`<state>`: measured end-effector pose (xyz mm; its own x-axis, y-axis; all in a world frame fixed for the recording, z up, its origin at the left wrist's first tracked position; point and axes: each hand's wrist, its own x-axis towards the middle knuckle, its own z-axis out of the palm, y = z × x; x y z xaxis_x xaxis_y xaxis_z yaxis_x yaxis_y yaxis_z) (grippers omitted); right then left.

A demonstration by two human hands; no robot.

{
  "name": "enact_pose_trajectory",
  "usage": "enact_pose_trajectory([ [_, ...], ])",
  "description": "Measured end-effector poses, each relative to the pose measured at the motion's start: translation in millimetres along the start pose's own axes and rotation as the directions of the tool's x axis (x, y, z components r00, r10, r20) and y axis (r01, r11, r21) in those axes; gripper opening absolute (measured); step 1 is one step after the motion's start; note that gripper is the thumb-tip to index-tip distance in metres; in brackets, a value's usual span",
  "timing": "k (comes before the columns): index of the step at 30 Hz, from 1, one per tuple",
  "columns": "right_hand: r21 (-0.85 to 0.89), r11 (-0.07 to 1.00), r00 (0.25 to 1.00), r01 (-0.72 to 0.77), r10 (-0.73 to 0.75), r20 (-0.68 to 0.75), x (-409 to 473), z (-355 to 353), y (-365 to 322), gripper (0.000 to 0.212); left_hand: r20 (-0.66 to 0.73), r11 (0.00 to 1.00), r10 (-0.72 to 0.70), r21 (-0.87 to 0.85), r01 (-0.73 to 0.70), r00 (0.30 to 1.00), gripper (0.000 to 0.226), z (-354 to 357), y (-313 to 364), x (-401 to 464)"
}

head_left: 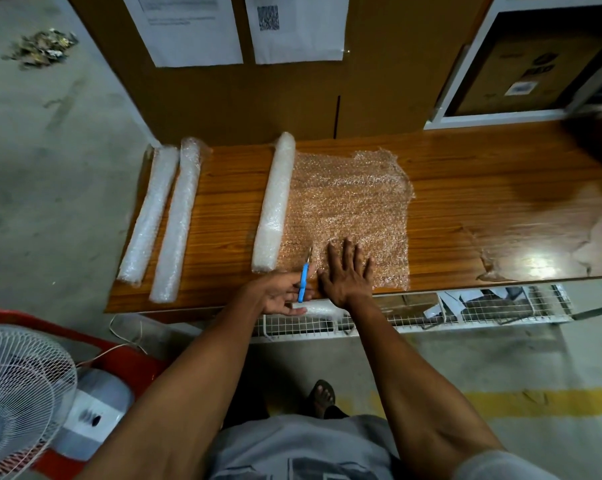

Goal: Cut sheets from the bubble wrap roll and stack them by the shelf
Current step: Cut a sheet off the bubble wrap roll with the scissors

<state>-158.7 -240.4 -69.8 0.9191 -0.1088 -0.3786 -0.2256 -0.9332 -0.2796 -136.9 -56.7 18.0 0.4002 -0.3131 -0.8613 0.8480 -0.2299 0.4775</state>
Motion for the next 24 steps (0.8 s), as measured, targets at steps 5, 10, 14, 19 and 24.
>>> enact_pose_trajectory([
  [5, 0.037, 0.998, 0.993, 0.047, -0.042, -0.108, 4, -5, -1, 0.077, -0.046, 0.999, -0.001, 0.036, 0.002, 0.999, 0.038, 5, 4, 6],
  [10, 0.012, 0.995, 0.984, 0.099, -0.096, -0.147, 23, -9, 2, 0.066, -0.098, 0.999, 0.015, 0.053, -0.01, 0.995, 0.03, 13, 7, 10],
  [14, -0.066, 0.989, 0.984, 0.129, -0.136, -0.119, 33, -8, 7, 0.065, -0.155, 0.996, 0.059, 0.073, -0.048, 0.986, 0.014, 15, 8, 15],
  [19, -0.14, 0.982, 0.981, 0.125, -0.143, -0.134, 37, -1, 12, 0.064, -0.228, 0.988, 0.12, 0.12, -0.095, 0.966, 0.04, 25, 14, 17],
  [24, -0.16, 0.979, 0.972, 0.123, -0.152, -0.182, 38, 6, 15, 0.066, -0.273, 0.986, 0.119, 0.148, -0.08, 0.955, 0.046, 33, 15, 22],
])
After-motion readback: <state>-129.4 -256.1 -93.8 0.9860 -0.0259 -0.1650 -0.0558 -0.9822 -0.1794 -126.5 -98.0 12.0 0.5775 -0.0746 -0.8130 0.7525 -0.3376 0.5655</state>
